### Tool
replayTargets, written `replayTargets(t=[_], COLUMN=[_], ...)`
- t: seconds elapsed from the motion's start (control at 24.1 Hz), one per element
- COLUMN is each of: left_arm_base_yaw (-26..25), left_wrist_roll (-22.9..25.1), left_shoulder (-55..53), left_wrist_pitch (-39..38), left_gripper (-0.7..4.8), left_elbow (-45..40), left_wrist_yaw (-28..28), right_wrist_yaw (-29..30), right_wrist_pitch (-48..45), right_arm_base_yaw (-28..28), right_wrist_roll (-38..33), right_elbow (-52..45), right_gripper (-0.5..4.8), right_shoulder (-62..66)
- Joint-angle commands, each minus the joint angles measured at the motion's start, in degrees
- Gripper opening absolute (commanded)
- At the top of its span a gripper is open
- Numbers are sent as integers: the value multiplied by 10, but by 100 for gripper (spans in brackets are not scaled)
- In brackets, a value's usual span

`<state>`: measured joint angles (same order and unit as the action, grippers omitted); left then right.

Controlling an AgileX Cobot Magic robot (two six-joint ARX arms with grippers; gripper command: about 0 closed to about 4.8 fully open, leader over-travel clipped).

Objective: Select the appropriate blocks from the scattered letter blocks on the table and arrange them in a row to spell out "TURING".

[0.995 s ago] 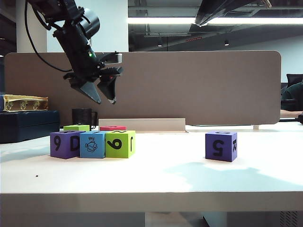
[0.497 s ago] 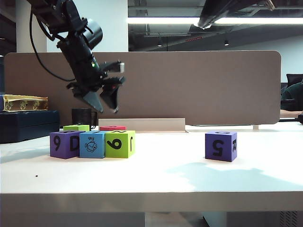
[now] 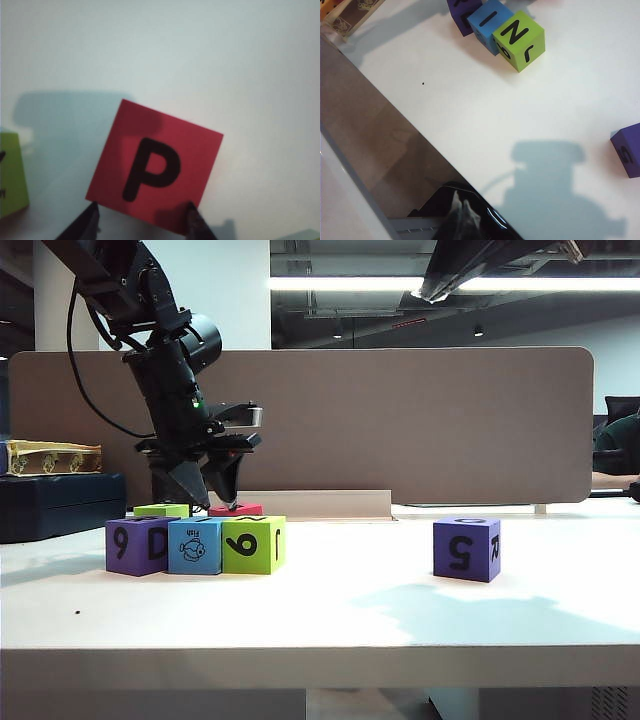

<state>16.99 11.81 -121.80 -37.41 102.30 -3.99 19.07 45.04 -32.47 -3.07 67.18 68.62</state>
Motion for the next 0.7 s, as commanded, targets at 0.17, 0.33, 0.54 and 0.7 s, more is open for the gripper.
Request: replayTargets(t=[0.17, 0.33, 0.54, 0.7], left_arm_base_yaw=[1, 1, 1, 1], left_wrist_roll=[2, 2, 2, 2], left_shoulder=[1, 1, 19, 59], left_wrist_pitch=[-57, -100, -118, -93], left_gripper=[232, 232, 232, 233], left_elbow=[1, 1, 2, 5], left_wrist_yaw=[92, 127, 168, 166], right_wrist_yaw=[0, 0, 0, 0], right_wrist_pitch=[-3, -3, -3, -3], right_arm_base_yaw=[-1, -1, -1, -1], right_wrist_roll=[1, 1, 1, 1], right_elbow=[2, 2, 2, 2], right_gripper=[-1, -1, -1, -1], right_shoulder=[-1, -1, 0, 1])
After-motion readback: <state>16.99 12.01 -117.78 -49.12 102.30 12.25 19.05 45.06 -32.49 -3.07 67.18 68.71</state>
